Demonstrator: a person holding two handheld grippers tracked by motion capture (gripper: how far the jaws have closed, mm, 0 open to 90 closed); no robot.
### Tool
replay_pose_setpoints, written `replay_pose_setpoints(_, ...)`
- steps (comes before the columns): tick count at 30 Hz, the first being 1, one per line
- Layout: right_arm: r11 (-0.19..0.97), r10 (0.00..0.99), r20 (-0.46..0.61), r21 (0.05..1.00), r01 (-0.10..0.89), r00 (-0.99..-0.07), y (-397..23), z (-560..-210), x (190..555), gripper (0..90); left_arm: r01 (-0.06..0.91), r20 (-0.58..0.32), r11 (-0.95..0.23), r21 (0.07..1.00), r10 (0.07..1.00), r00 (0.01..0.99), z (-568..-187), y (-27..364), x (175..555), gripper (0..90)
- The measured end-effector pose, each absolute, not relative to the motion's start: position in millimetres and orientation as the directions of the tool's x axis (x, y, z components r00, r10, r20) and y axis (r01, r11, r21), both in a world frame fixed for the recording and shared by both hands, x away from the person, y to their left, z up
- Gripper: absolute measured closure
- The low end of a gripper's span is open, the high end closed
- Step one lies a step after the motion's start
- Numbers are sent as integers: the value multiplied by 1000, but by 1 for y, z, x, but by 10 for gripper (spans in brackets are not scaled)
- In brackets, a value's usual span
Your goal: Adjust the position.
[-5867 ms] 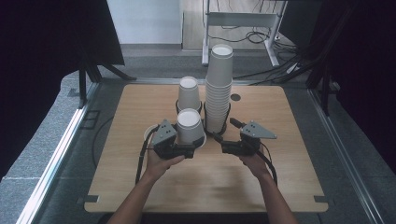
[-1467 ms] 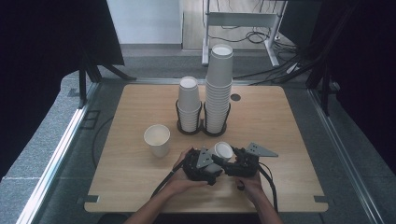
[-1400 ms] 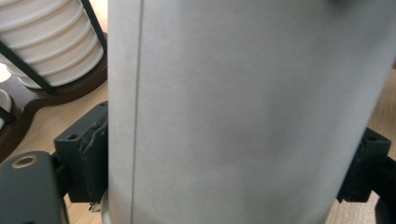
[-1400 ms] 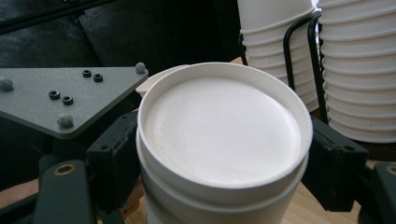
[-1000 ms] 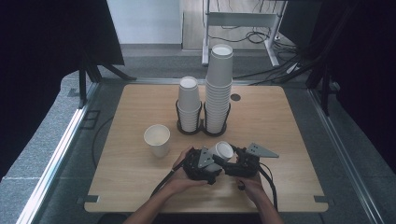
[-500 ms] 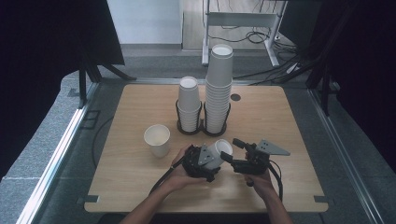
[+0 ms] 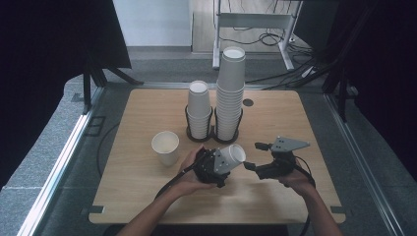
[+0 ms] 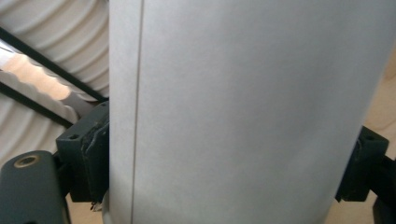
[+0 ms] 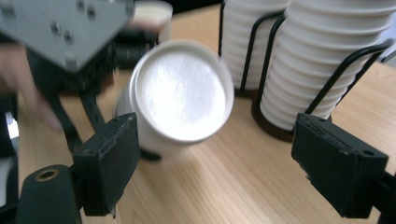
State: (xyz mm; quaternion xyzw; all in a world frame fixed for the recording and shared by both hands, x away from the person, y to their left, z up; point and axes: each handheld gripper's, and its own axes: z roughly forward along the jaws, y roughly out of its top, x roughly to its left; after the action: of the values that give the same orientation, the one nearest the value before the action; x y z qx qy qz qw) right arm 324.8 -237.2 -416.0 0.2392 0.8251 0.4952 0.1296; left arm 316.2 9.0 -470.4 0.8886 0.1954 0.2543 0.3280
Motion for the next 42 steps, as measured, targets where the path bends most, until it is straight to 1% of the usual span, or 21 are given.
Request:
replay_pose_setpoints(4,557,458,-48,794,244,-888,-225,-408,333,138,166,362,-734,659,503,785,-471,7,317,128)
replay_pose_setpoints(7,664,404,-88,713,226,-911,-213,-404,339,132,154,391,-756,636,488,780,-472,5,316,128)
replay_pose_setpoints(12,792,311,-102,578,198,-945,-192,-400,346,129,108,466,-794,599,454,760,-476,-2,313,128)
replay_pose_setpoints(15,841,271,-87,507,192,-959,-181,-403,351,126,77,519,-811,580,441,732,-477,-6,309,128)
replay_pose_setpoints(21,875,238,-30,439,201,-971,-167,-406,359,128,37,593,-836,547,418,689,-481,-11,305,128)
replay_pose_setpoints(24,891,232,-17,405,205,-973,-160,-410,362,128,16,643,-867,499,382,664,-480,-13,302,128)
replay_pose_setpoints(25,894,234,-12,396,210,-972,-158,-411,363,128,12,657,-868,497,385,648,-481,-14,301,128)
replay_pose_setpoints(30,896,231,12,386,217,-973,-153,-413,365,149,-32,711,-893,449,336,618,-482,-20,297,128)
replay_pose_setpoints(33,894,237,34,383,231,-971,-153,-415,367,180,-40,726,-901,431,321,608,-482,-22,295,127)
replay_pose_setpoints(39,889,251,62,381,255,-966,-156,-419,370,207,-35,719,-898,438,327,614,-486,-24,297,113)
replay_pose_setpoints(40,890,248,65,379,254,-966,-156,-420,371,210,-32,715,-897,441,330,616,-486,-24,297,105)
replay_pose_setpoints(42,891,248,74,374,257,-966,-156,-421,371,215,-24,691,-878,478,359,628,-488,-25,298,91)
